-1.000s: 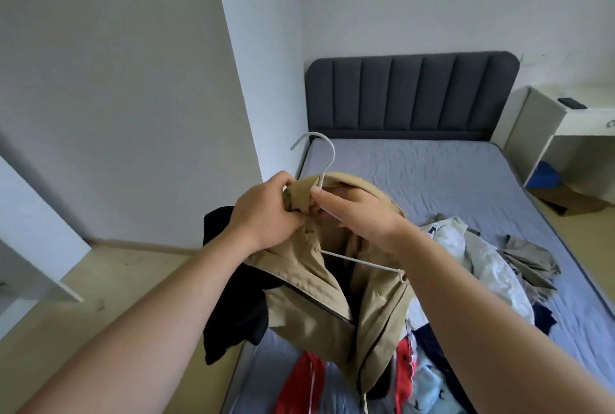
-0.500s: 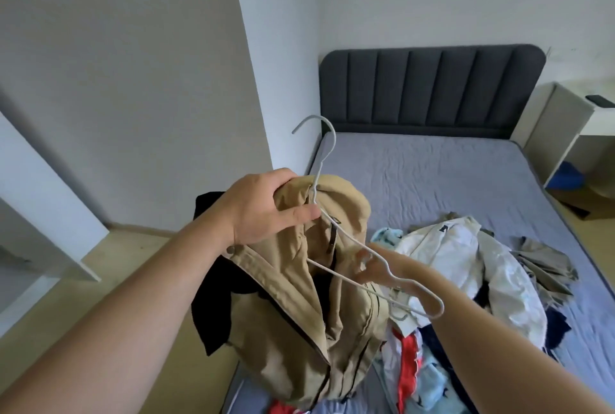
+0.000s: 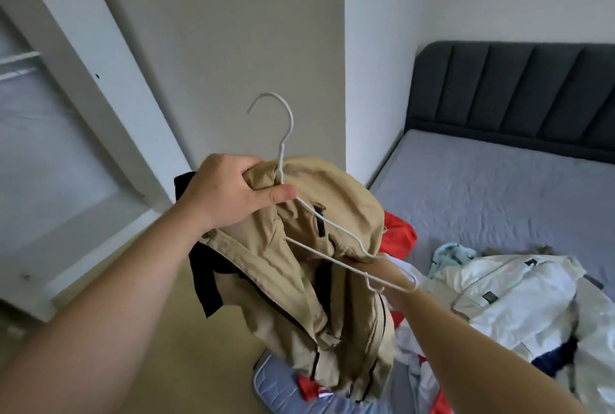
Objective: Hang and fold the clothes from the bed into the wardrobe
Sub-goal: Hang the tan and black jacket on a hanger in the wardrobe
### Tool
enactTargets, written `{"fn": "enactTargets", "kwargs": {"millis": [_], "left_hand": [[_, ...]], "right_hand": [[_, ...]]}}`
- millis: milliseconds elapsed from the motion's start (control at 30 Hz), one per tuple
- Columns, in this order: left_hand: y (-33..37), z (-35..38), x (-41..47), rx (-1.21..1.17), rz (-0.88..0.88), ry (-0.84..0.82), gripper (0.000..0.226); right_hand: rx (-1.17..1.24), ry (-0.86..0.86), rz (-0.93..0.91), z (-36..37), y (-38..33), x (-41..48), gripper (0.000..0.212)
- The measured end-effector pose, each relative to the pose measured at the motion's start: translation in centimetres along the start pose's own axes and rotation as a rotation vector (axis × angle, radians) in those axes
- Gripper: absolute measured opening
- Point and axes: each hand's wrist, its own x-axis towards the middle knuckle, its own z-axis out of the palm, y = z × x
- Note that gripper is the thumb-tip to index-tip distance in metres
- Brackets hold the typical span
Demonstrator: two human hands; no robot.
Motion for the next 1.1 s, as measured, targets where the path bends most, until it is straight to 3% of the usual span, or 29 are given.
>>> {"fn": "enactTargets", "kwargs": {"millis": [67, 167, 367, 467, 633, 733, 800, 833, 900, 1000, 1033, 1100], "left_hand": [[-1.1, -1.8, -1.2, 0.068, -0.118, 0.070, 0.072], [-3.0, -4.9, -3.3, 0.186, -0.310, 0.167, 0.069], [-6.1, -9.1, -8.2, 0.510, -0.568, 0.170, 0.082], [-7.4, -9.3, -10.2, 0.605, -0.664, 0.193, 0.084], [-10.7, -11.0, -11.3, 0.649, -0.817, 0.440, 0.082], [-14.2, -12.9, -10.9, 0.492, -0.882, 0.555, 0.081], [-15.9, -13.3, -10.5, 0.347, -0.881, 0.594, 0.078], [-17.2, -13.8, -10.6, 0.269, -0.877, 0.611, 0.077], [-20.1, -14.6, -10.8, 0.108, -0.864, 0.602, 0.075], [-24.2, -15.2, -11.2, -0.097, -0.794, 0.573, 0.073], [-25.2, -15.4, -11.3, -0.143, -0.763, 0.561, 0.068], [-27.1, -16.0, -10.9, -0.194, -0.701, 0.538, 0.051]], "right_hand": [[-0.011, 0.034, -0.113, 0.5, -1.3, 1.0, 0.032], [-0.168, 0.067, -0.196, 1.8, -5.9, 1.1, 0.018], [-0.074, -0.001, -0.383, 5.2, -16.0, 0.1, 0.003], [-0.207, -0.033, -0.497, 8.2, -20.0, -1.7, 0.019], [-0.307, -0.022, -0.656, 14.7, -23.3, -4.7, 0.019], [-0.445, -0.218, -0.778, 19.1, -23.3, -5.5, 0.022], [-0.600, -0.460, -0.716, 20.6, -23.1, -5.2, 0.030], [-0.673, -0.487, -0.697, 21.7, -23.5, -4.7, 0.039], [-0.665, -0.262, -0.761, 24.1, -24.6, -3.5, 0.055], [-0.284, 0.234, -0.867, 27.2, -27.0, -1.6, 0.054], [-0.309, 0.334, -0.905, 28.2, -27.8, -0.6, 0.056], [-0.618, 0.407, -0.921, 30.0, -29.4, 1.3, 0.068]]}}
